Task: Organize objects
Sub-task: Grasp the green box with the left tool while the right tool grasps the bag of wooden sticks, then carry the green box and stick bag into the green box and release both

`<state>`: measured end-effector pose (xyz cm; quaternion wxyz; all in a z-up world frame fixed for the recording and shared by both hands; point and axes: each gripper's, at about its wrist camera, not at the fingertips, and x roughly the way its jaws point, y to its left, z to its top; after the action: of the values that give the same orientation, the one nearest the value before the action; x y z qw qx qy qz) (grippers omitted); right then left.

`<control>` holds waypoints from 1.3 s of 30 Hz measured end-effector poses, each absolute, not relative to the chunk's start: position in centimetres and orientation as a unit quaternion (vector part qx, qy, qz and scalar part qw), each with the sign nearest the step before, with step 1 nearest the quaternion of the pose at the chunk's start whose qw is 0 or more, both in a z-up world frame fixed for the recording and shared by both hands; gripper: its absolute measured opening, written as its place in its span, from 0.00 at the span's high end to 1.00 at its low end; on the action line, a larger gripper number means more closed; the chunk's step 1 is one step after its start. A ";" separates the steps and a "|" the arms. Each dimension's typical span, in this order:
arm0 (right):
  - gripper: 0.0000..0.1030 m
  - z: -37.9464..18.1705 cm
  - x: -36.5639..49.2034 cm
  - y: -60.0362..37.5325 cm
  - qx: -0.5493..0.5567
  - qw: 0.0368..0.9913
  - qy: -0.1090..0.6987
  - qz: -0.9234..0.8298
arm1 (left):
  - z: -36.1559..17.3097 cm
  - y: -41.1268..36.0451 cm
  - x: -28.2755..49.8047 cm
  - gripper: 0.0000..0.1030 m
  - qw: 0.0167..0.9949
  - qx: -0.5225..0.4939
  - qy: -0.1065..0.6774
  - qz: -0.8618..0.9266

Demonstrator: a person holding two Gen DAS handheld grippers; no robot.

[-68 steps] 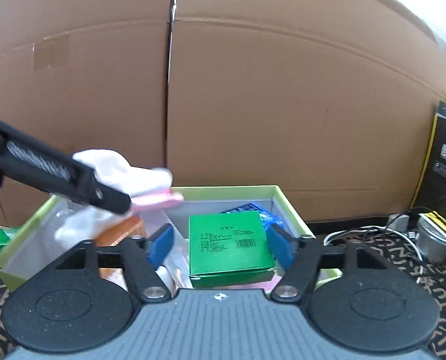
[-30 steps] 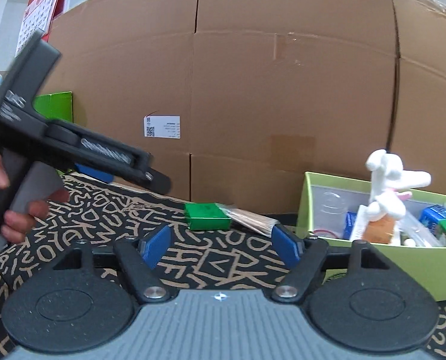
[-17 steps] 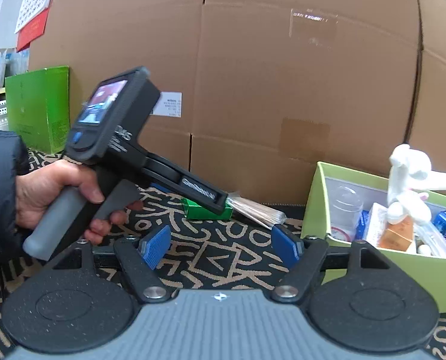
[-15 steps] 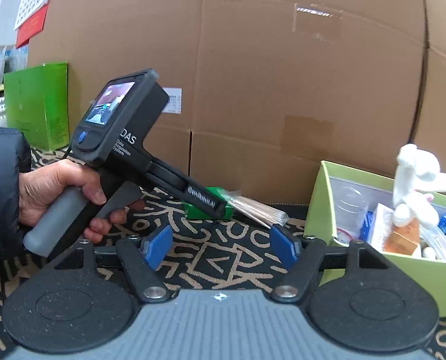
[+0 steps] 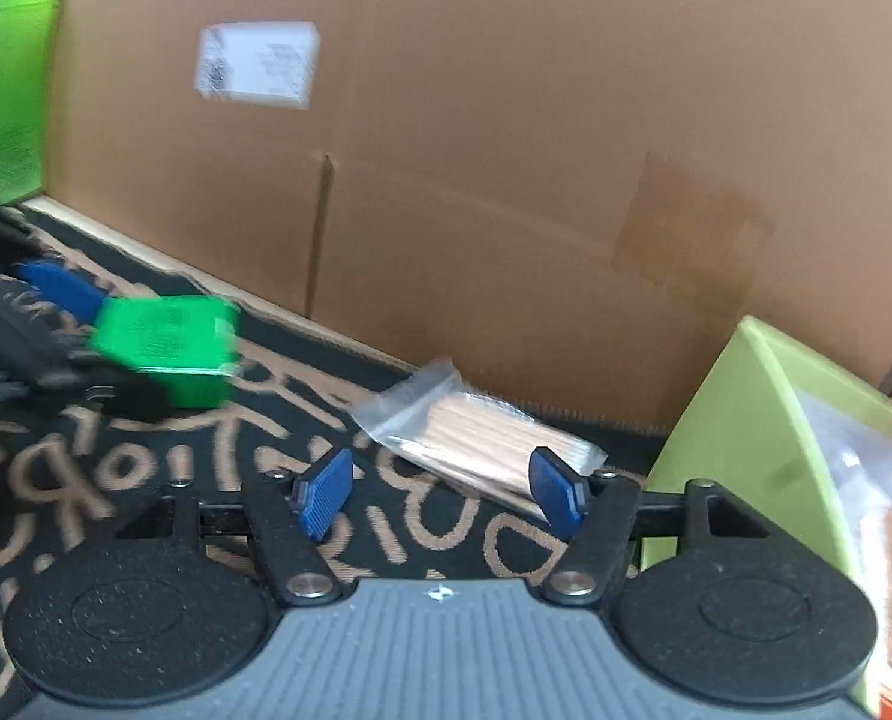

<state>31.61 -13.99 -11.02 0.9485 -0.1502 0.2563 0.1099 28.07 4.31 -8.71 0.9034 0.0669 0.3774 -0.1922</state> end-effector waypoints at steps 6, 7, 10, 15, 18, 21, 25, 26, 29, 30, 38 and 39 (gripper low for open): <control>0.25 -10.8 34.6 -14.2 -0.144 0.947 0.274 0.081 | -9.2 3.8 29.4 0.22 0.907 0.058 0.372 -0.185; 0.26 -10.9 35.0 -14.5 -0.133 0.949 0.274 0.083 | -9.3 3.7 29.7 0.22 0.908 0.058 0.372 -0.182; 0.52 -10.7 35.7 -15.2 -0.106 0.949 0.287 0.076 | -9.5 3.3 30.3 0.19 0.910 0.057 0.370 -0.177; 0.70 -10.0 33.7 -15.3 -0.117 0.952 0.271 0.080 | -9.8 2.9 30.5 0.32 0.914 0.066 0.365 -0.167; 0.80 -9.2 31.4 -15.4 -0.119 0.955 0.256 0.095 | -9.6 2.8 30.0 0.37 0.912 0.072 0.369 -0.167; 0.87 -8.2 29.0 -15.6 -0.108 0.957 0.241 0.117 | -9.1 2.8 28.9 0.38 0.910 0.070 0.375 -0.163; 0.91 -6.4 24.7 -16.3 -0.077 0.960 0.220 0.152 | -7.7 2.7 26.6 0.38 0.912 0.061 0.368 -0.173; 0.91 -6.0 23.7 -16.5 -0.066 0.961 0.214 0.160 | -7.1 2.4 26.0 0.38 0.913 0.061 0.363 -0.179; 0.91 -4.6 21.1 -17.6 -0.033 0.964 0.196 0.177 | -4.8 1.2 24.3 0.38 0.914 0.051 0.346 -0.203; 0.91 -4.2 20.1 -18.3 -0.021 0.965 0.190 0.178 | -3.9 0.7 23.7 0.38 0.915 0.047 0.340 -0.212; 0.91 -0.3 13.2 -23.4 0.004 0.983 0.112 0.148 | 2.2 -7.3 20.2 0.38 0.909 0.049 0.286 -0.300; 0.91 0.3 12.6 -24.4 0.000 0.985 0.103 0.136 | 2.5 -8.6 20.2 0.38 0.907 0.050 0.283 -0.308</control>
<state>12.62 -24.37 0.31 0.9853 -0.0003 0.1033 0.1363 20.24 -8.65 2.54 0.9070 0.0497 0.2828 -0.3081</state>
